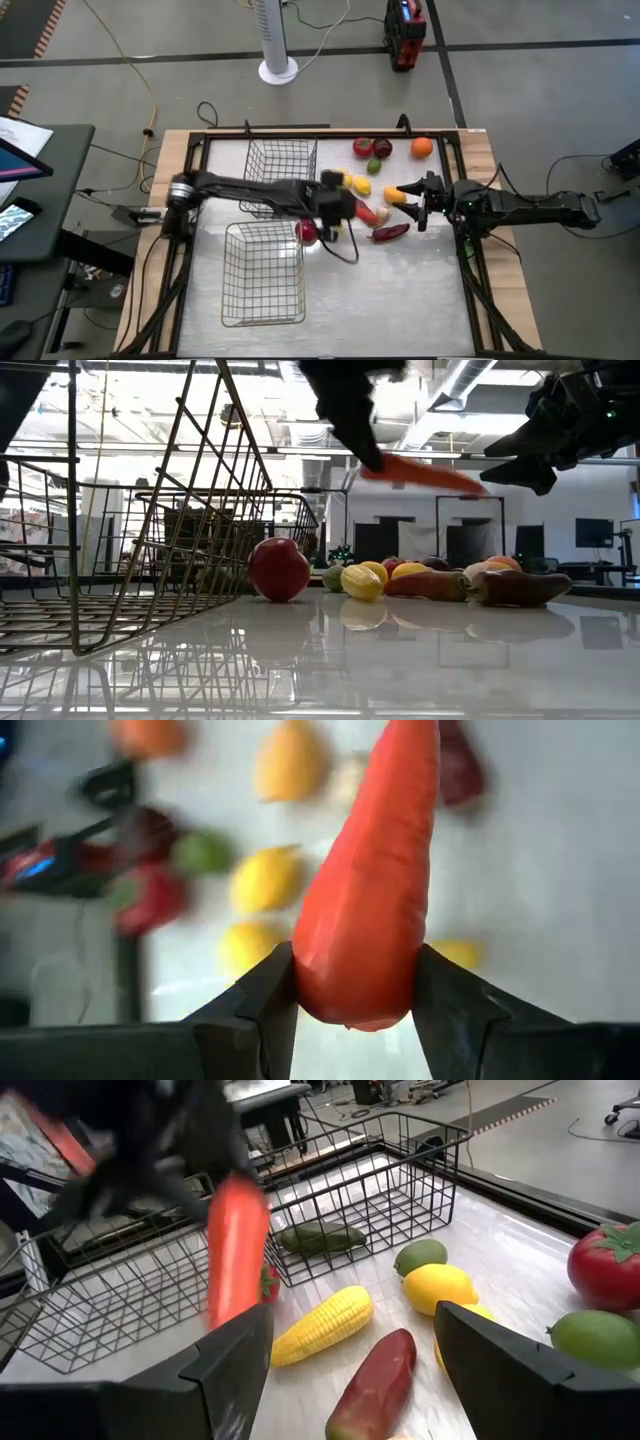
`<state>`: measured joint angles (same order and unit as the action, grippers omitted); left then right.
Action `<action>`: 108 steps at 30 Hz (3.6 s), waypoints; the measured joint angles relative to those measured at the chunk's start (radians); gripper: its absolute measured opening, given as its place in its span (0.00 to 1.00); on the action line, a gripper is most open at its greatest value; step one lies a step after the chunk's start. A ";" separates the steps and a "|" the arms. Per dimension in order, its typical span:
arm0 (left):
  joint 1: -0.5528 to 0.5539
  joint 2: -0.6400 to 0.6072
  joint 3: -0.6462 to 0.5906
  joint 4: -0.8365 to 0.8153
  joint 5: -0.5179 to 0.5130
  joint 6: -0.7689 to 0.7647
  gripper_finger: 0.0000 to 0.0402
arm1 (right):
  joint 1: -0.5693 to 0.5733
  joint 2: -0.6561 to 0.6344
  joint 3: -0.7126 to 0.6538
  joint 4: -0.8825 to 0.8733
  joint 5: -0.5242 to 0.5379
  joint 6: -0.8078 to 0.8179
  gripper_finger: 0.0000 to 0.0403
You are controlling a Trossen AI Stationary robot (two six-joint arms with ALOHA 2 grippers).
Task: Sort produce into baskets
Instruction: Put the orange carrot into the black wire basket, then put the top red chili pepper into the black wire basket
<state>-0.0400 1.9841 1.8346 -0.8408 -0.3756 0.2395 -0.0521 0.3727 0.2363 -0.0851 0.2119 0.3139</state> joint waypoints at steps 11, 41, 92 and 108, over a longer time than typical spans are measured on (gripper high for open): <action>0.130 -0.401 -0.499 0.103 -0.235 -0.304 0.39 | 0.002 0.000 0.000 0.007 0.002 0.000 0.76; -0.035 -0.575 -0.928 0.739 -0.388 -0.353 0.72 | -0.003 0.000 0.000 0.010 0.089 -0.023 0.76; -0.228 -0.597 -1.040 1.195 -0.485 -0.142 0.72 | 0.117 1.200 0.549 0.094 0.234 0.011 0.76; -0.275 -0.740 -1.041 0.875 -0.450 -0.340 0.72 | 0.027 1.249 0.688 -0.451 0.211 0.063 0.75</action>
<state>-0.3145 1.2442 0.7940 0.0342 -0.8256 -0.1001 -0.0254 1.6215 0.9243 -0.5363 0.4232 0.3765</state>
